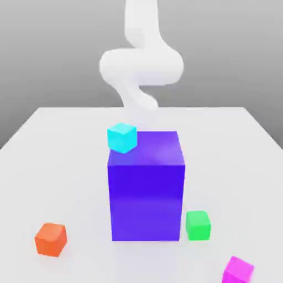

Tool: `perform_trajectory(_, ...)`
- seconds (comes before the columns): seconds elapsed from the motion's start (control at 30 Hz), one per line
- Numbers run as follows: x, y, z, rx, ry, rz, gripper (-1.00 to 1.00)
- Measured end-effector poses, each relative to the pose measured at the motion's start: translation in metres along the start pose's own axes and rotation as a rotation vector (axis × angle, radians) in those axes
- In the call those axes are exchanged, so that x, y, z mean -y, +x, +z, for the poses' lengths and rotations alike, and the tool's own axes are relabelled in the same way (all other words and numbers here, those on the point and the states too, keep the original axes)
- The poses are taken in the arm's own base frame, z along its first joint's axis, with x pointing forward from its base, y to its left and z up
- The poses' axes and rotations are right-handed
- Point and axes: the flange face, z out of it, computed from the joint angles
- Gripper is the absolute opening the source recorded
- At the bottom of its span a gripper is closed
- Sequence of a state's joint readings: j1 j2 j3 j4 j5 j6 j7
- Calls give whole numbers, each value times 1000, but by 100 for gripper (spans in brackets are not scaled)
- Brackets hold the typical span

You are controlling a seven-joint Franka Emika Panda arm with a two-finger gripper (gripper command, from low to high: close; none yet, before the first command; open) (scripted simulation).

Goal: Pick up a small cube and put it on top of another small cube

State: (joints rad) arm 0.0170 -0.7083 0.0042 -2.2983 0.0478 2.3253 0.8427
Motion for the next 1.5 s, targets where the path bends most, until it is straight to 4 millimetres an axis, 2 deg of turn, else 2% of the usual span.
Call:
perform_trajectory(0.13,12,-14,74,117,-48,98,0)
perform_trajectory(0.27,18,-38,145,210,-117,189,0)
perform_trajectory(0.43,18,-83,229,296,-229,293,0)
perform_trajectory(0.57,10,-129,291,339,-332,364,0)
perform_trajectory(0.7,-5,-181,346,353,-444,425,0)
perform_trajectory(0.97,-66,-275,439,287,-670,538,0)
perform_trajectory(1.1,-97,-304,482,273,-693,546,0)
perform_trajectory(1.13,-104,-309,491,273,-694,547,-100)
perform_trajectory(1.37,-105,-310,492,272,-692,547,-100)
perform_trajectory(1.5,-80,-290,457,273,-692,546,-100)
